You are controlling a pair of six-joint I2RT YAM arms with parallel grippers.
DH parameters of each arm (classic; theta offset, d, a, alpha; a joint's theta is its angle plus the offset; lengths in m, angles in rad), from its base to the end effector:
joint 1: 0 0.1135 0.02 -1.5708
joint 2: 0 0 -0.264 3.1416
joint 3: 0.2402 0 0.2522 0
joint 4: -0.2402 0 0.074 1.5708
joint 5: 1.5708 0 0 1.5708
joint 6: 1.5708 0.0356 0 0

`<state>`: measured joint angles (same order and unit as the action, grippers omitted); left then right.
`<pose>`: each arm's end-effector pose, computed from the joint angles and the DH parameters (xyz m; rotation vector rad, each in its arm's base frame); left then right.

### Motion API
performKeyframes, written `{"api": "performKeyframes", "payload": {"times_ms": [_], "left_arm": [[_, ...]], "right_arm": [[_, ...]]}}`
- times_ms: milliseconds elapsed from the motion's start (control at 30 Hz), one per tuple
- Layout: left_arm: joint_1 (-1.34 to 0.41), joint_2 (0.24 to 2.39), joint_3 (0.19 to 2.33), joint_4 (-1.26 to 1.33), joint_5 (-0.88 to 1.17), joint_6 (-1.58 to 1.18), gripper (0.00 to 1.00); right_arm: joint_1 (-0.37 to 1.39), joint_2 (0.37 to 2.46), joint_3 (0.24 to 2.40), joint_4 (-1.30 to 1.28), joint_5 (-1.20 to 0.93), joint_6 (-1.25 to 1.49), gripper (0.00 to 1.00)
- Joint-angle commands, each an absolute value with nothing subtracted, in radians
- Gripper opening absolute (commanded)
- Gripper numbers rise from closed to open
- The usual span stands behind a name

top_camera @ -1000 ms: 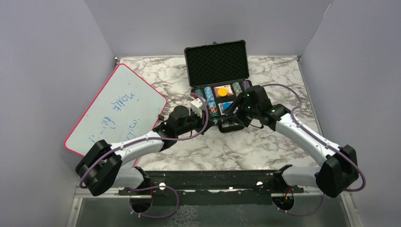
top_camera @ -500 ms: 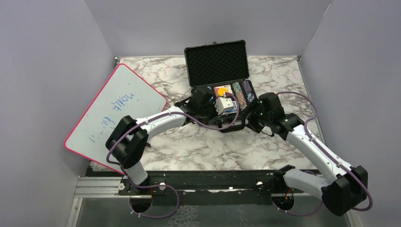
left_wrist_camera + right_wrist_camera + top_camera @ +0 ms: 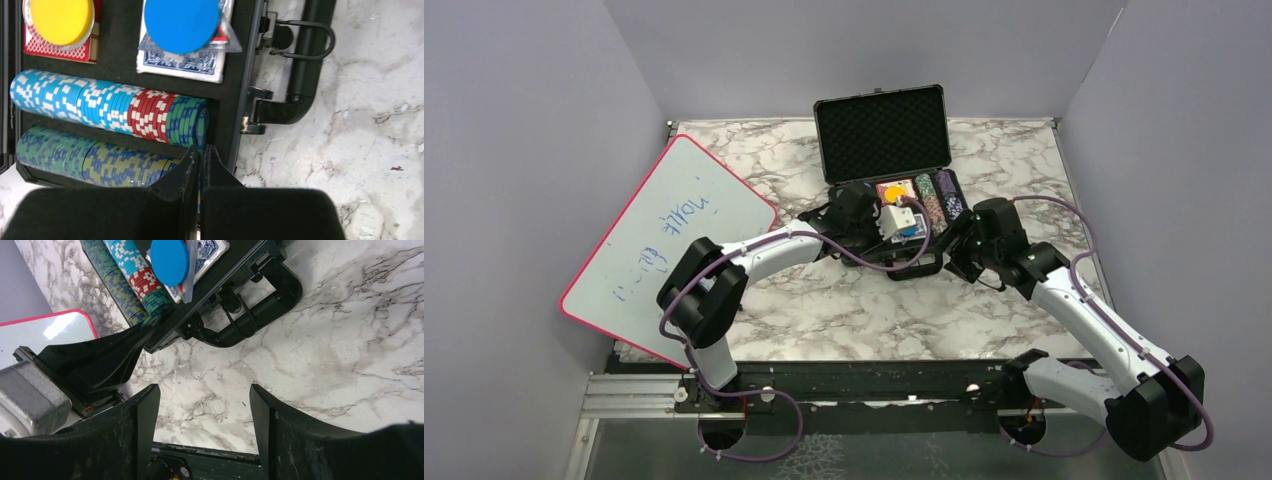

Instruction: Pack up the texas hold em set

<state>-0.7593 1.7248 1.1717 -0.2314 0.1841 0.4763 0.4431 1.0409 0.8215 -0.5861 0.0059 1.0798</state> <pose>0.2694 -0.2647 0.2197 1.4436 1.8752 -0.3544 0.1940 0.0918 0.2675 0.7845 2.3708 0.6882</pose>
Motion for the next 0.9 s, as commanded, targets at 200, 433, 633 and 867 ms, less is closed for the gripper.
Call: {"api": "performKeyframes", "payload": {"times_ms": [200, 433, 633, 867], "left_arm": [[-0.738, 1.763, 1.209, -0.185, 0.099, 0.505, 0.06], [-0.737, 1.740, 1.242, -0.231, 0.127, 0.469, 0.43], [-0.699, 1.659, 1.258, -0.247, 0.216, 0.414, 0.50], [-0.505, 1.637, 1.303, -0.099, 0.139, 0.120, 0.54]], "right_arm": [[0.436, 1.048, 0.812, -0.589, 0.000, 1.060, 0.68], [0.436, 1.052, 0.817, -0.590, 0.000, 1.057, 0.68], [0.436, 1.046, 0.817, -0.600, 0.016, 1.054, 0.68], [0.436, 1.026, 0.805, -0.599, 0.028, 1.049, 0.68]]}}
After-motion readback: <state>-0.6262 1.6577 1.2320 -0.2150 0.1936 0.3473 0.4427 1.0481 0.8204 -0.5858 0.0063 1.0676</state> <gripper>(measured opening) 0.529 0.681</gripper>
